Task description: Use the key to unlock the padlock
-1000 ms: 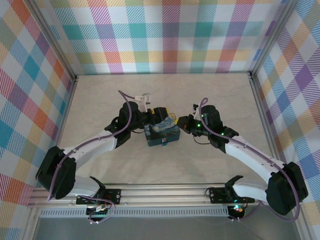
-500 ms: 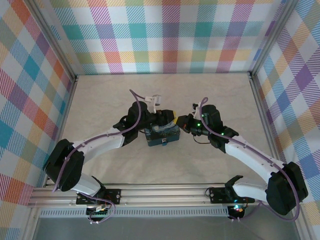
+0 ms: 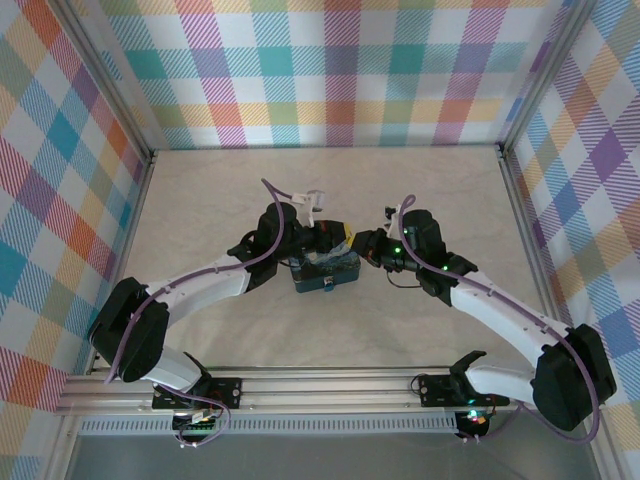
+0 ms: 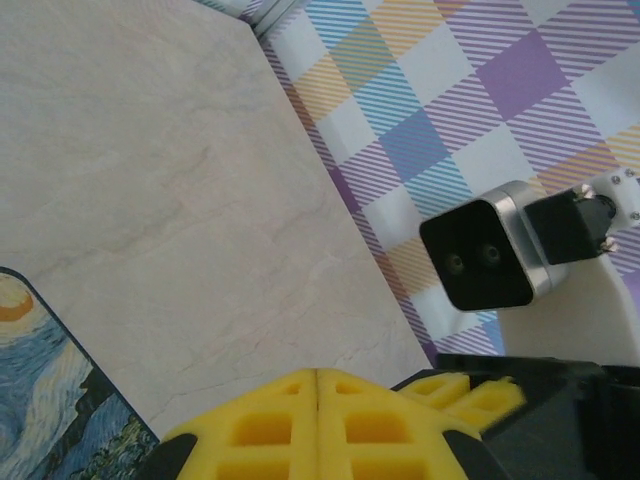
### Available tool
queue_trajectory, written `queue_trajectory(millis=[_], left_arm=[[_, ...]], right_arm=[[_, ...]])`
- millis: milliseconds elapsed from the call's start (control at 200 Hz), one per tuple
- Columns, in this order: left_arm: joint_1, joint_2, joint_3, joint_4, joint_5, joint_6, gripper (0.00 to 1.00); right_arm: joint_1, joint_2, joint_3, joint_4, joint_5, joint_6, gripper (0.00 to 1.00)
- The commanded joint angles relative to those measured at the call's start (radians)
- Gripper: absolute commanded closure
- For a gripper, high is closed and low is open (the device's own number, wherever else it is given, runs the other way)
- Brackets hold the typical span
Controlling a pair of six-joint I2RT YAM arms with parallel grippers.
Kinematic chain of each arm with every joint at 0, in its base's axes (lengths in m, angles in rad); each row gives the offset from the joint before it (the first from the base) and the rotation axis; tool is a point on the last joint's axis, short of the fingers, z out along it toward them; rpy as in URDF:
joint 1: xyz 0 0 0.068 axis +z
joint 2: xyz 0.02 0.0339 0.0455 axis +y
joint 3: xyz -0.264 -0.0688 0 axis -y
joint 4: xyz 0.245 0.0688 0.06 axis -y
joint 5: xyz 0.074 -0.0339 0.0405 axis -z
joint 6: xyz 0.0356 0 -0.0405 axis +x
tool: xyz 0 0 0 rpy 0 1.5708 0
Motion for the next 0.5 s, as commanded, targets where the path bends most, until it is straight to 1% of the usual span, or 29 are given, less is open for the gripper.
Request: queue_trajectory(millis=[0, 95, 190, 295, 415, 495], left_arm=[[-0.003, -0.056, 0.046, -0.053, -0.011, 0.049, 1.0], [0.011, -0.08, 0.069, -0.113, 0.015, 0.077, 1.0], [0.021, -0.1, 0.093, -0.168, 0.056, 0.106, 1.0], [0.024, -0.114, 0.113, -0.204, 0.1, 0.127, 1.0], [0.025, -0.117, 0.123, -0.208, 0.131, 0.129, 1.0], [0.025, -0.116, 0.124, -0.201, 0.138, 0.123, 1.0]], right_arm=[[-0.009, -0.057, -0.006, -0.007, -0.023, -0.136, 0.74], [-0.047, -0.103, -0.036, 0.001, -0.079, -0.228, 0.63], [-0.09, -0.14, -0.065, 0.085, -0.182, -0.279, 0.53], [-0.098, -0.141, -0.05, 0.147, -0.272, -0.325, 0.42], [-0.097, -0.083, -0.016, 0.203, -0.38, -0.319, 0.39], [-0.096, -0.056, -0.003, 0.237, -0.413, -0.305, 0.39]])
